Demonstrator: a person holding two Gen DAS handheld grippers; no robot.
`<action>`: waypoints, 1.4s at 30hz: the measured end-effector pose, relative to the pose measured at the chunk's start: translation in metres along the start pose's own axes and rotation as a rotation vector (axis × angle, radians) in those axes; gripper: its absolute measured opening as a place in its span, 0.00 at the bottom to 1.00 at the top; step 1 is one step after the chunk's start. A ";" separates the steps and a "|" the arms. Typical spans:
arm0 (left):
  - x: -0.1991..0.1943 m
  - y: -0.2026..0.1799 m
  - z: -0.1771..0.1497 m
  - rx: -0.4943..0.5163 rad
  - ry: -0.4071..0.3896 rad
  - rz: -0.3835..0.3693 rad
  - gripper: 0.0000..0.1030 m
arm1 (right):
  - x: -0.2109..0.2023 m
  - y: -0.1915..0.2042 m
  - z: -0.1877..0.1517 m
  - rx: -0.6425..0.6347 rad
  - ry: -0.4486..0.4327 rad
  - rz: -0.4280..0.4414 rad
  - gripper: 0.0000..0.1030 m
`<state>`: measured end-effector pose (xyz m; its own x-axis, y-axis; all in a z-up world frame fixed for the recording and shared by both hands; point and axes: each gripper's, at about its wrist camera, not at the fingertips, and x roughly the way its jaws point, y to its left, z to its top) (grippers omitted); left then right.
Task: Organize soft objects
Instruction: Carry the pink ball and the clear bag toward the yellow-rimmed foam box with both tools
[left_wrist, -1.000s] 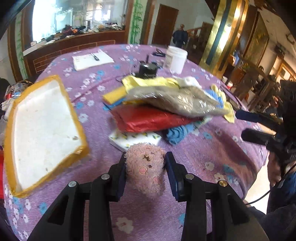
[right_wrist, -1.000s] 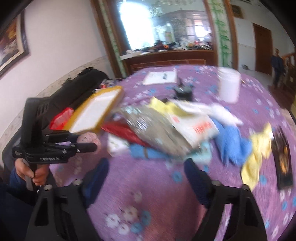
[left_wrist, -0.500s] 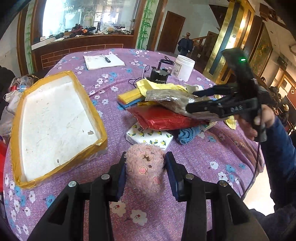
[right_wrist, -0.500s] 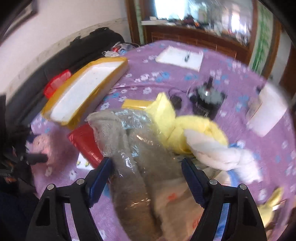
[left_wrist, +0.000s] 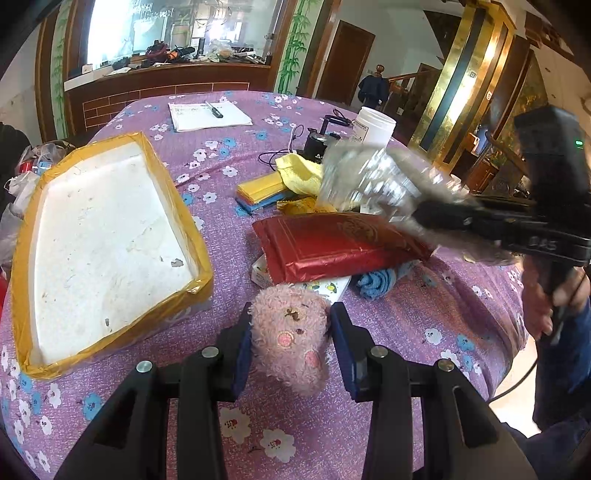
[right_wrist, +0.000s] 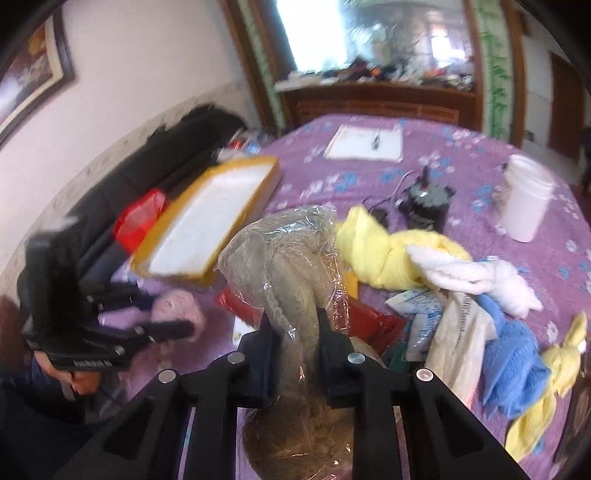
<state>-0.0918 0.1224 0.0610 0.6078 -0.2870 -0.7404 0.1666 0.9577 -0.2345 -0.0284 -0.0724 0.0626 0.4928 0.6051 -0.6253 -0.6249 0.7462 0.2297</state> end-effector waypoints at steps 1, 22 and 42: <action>0.001 -0.001 0.001 -0.001 -0.001 0.000 0.38 | -0.001 0.000 -0.002 0.025 -0.015 -0.007 0.21; -0.011 0.016 0.011 -0.027 -0.046 0.036 0.38 | 0.020 0.027 0.005 0.094 -0.001 0.089 0.21; -0.047 0.123 0.055 -0.187 -0.162 0.170 0.38 | 0.084 0.073 0.080 0.109 0.054 0.140 0.22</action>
<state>-0.0574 0.2548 0.1015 0.7335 -0.1012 -0.6721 -0.0850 0.9674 -0.2384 0.0156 0.0554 0.0860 0.3704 0.6919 -0.6198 -0.6143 0.6829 0.3953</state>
